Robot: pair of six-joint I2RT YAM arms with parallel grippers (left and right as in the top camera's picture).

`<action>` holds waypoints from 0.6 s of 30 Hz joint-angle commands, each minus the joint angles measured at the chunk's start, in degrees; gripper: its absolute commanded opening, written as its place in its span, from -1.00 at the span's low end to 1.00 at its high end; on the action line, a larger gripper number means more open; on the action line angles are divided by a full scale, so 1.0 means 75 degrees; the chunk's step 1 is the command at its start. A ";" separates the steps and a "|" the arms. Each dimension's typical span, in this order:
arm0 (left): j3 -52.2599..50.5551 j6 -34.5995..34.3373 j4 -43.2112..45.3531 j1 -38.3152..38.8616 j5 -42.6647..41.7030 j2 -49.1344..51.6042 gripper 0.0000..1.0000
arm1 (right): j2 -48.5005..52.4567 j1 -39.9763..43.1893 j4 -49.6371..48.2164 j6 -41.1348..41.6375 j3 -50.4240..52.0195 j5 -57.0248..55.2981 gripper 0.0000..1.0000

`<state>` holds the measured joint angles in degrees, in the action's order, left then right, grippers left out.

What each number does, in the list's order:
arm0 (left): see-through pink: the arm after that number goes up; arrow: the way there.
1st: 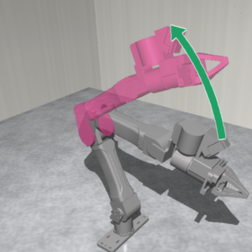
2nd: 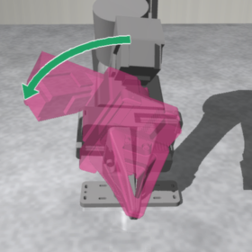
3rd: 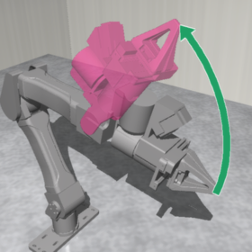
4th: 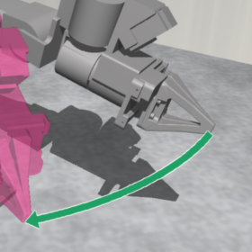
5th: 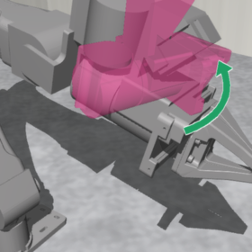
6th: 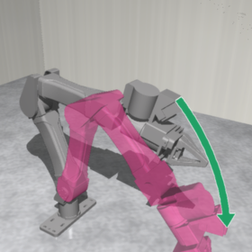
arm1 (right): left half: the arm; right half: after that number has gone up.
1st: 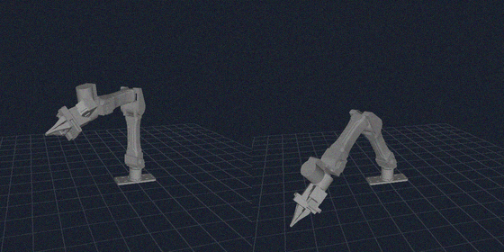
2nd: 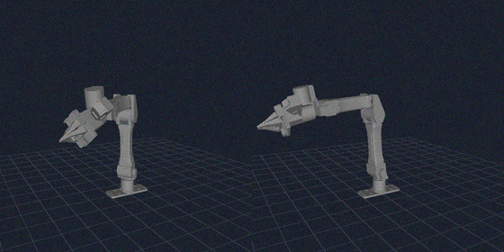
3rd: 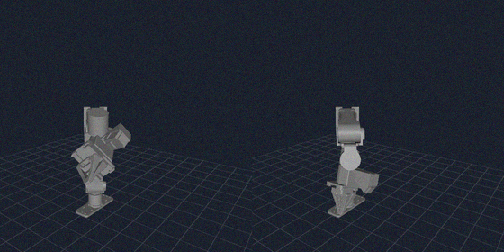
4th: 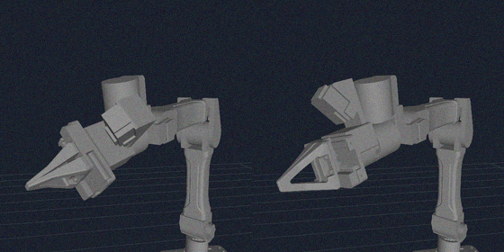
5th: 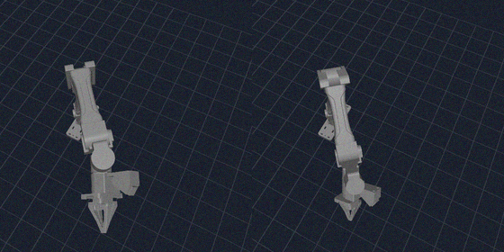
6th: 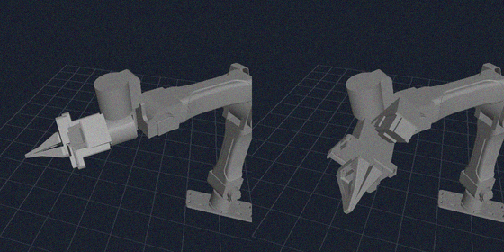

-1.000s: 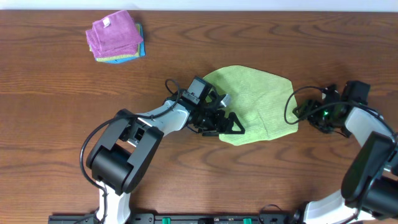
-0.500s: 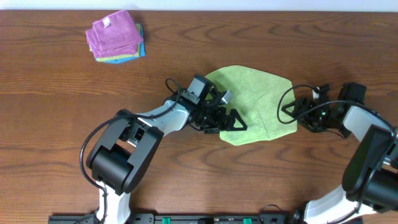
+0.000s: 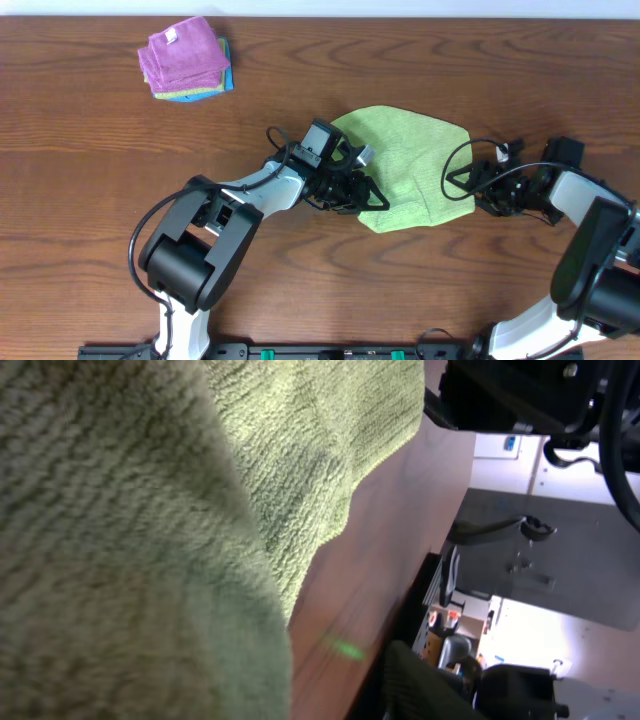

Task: Fold the cloth
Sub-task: 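Pull the cloth's edges outward with both grippers to flatten it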

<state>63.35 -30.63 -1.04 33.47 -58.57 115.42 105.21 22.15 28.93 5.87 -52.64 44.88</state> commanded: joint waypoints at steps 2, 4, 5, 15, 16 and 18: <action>-0.0023 0.0020 -0.0009 -0.0009 -0.0192 0.0125 -0.32 | 0.0175 -0.0015 0.0000 0.0038 0.0163 -0.0099 0.40; -0.0023 0.0020 -0.0035 -0.0009 -0.0192 0.0125 -0.47 | 0.0175 -0.0015 -0.0003 0.0035 0.0163 -0.0131 0.40; -0.0023 0.0020 -0.0055 -0.0009 -0.0192 0.0125 -0.57 | 0.0175 -0.0012 0.0000 0.0035 0.0163 -0.0143 0.40; -0.0023 0.0323 -0.0714 -0.0385 -0.0192 0.0125 -0.88 | 0.0175 -0.0012 0.0119 0.0038 0.0163 -0.0519 0.43; -0.0023 0.0495 -0.0938 -0.0533 -0.0189 0.0125 -0.88 | 0.0172 -0.0012 0.0154 0.0038 0.0163 -0.0597 0.45; -0.0023 0.0766 -0.1239 -0.0755 -0.0163 0.0125 -0.88 | 0.0172 -0.0012 0.0207 0.0038 0.0163 -0.0714 0.49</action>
<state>63.33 -28.93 -8.67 30.30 -59.57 115.42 105.25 22.15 29.52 5.87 -52.51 45.04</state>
